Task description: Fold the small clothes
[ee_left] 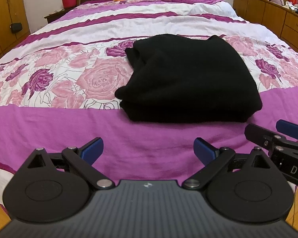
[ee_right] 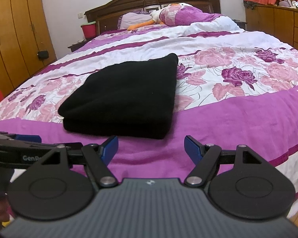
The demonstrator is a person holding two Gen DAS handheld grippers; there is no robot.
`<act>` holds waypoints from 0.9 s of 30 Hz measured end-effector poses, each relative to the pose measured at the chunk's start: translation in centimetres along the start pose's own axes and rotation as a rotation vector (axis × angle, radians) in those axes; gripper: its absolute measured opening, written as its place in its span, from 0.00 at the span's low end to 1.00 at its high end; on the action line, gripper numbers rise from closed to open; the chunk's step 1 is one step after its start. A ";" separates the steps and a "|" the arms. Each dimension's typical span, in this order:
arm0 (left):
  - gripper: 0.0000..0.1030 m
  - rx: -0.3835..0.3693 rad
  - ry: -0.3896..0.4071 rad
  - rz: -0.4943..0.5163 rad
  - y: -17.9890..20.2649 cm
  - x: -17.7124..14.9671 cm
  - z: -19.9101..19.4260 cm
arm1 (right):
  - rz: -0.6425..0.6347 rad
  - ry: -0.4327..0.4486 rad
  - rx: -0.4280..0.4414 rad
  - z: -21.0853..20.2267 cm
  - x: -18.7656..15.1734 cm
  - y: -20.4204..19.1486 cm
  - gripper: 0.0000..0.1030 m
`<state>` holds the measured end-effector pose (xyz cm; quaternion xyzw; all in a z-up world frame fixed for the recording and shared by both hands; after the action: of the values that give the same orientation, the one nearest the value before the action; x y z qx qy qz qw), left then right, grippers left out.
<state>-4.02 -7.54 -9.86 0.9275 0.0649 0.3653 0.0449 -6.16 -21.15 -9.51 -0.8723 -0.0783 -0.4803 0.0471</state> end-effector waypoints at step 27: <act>0.96 -0.005 -0.007 0.010 0.2 -0.3 -0.1 | -0.006 0.006 0.007 -0.3 0.0 0.0 0.73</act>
<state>-4.28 -7.77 -9.94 0.9291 0.0594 0.3622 0.0456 -6.39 -21.18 -9.33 -0.8705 -0.0825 -0.4826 0.0491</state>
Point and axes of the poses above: each gripper's, at about its wrist camera, not at the fingertips, and z roughly the way its jaws point, y to its right, x to its top, the point moved 9 cm from there along z, roughly the way its jaws point, and after that the axes turned 13 degrees about -z, right-handed, at the moved point
